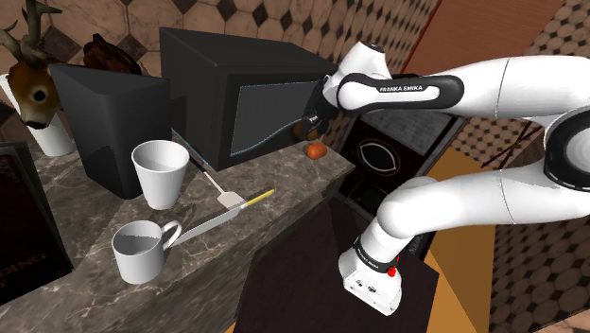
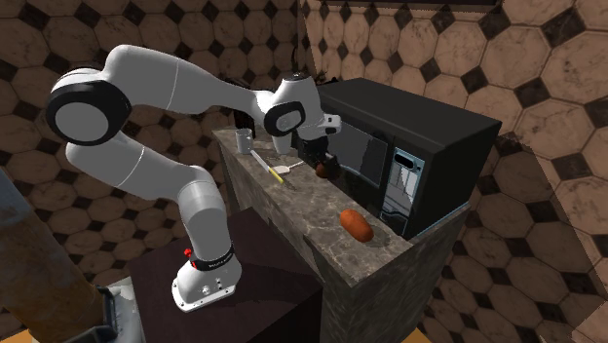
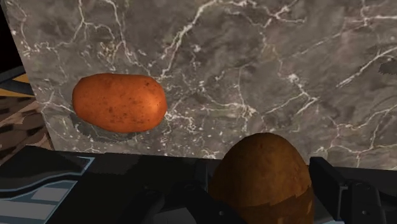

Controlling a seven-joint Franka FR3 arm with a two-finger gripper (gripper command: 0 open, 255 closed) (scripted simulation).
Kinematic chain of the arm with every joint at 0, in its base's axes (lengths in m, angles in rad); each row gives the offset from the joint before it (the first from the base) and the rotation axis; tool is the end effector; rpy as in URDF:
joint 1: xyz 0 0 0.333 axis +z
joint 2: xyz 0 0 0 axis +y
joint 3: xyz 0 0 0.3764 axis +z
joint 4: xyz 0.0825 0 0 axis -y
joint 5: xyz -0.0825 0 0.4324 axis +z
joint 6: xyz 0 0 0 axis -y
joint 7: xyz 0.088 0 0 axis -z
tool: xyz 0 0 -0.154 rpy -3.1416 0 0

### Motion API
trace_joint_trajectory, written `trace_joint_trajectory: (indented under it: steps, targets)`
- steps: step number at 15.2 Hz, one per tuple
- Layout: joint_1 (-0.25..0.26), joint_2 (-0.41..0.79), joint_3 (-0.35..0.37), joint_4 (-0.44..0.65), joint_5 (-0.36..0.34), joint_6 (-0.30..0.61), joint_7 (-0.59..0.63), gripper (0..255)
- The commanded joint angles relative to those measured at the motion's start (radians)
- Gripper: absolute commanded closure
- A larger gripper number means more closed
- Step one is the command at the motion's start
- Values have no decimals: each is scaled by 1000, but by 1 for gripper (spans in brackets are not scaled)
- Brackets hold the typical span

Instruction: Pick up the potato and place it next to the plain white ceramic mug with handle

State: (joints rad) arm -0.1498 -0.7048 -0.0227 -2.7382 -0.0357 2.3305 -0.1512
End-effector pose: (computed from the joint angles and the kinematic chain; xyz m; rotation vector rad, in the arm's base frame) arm 0.3663 -0.0651 0.4325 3.0476 0.0040 0.4467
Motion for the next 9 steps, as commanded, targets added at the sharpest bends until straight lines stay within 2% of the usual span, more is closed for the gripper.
trace_joint_trajectory:
  steps: [1,7,9]
  targets:
    - [1,-6,1,25,1,-32,0,255]
    - [2,-25,1,85,3,-111,-2,255]
    - [24,-22,50,87,20,-111,53,255]
